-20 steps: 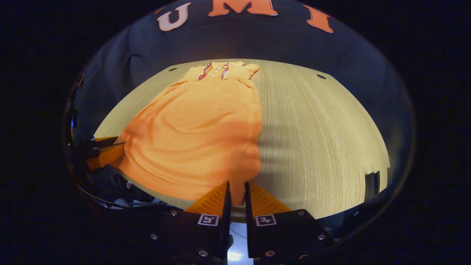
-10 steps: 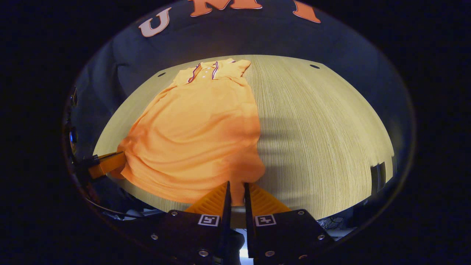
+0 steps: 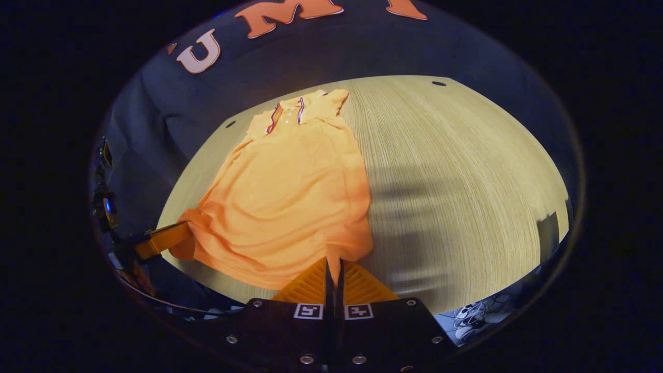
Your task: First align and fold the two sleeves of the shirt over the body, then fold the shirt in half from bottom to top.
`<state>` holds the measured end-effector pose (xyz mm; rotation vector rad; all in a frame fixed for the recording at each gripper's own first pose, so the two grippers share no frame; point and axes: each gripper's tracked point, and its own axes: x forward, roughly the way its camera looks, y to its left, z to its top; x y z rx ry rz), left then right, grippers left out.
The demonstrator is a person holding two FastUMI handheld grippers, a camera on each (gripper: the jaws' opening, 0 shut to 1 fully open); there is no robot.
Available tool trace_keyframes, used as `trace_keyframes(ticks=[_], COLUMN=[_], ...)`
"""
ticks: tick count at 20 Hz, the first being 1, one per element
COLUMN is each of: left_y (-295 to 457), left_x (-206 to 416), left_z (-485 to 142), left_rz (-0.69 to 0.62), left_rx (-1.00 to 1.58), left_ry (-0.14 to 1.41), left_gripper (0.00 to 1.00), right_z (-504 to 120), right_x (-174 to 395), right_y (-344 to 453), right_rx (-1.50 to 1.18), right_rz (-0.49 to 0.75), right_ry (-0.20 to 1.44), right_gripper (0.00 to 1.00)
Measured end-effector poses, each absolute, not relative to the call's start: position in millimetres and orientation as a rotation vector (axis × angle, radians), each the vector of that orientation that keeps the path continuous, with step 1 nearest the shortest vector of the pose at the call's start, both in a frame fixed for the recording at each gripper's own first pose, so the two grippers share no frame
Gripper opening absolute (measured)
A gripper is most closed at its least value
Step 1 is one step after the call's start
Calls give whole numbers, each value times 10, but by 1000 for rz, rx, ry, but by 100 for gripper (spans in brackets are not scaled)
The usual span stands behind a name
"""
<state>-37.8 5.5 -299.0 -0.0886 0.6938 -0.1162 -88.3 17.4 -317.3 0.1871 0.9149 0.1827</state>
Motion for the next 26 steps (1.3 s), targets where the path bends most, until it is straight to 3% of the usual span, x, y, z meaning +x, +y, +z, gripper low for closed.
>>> trace_keyframes(ticks=[13, 26], left_y=[121, 109], left_x=[384, 1719], left_z=[-2098, -1668], left_rz=[-106, -211], left_rx=[-99, -73], left_ry=[557, 546], left_gripper=[4, 3], right_z=[-2362, -1871], right_x=[-56, 1154], right_y=[282, 308], right_rx=[250, 265], right_rz=[291, 239], right_ry=[743, 671], right_gripper=[1, 1])
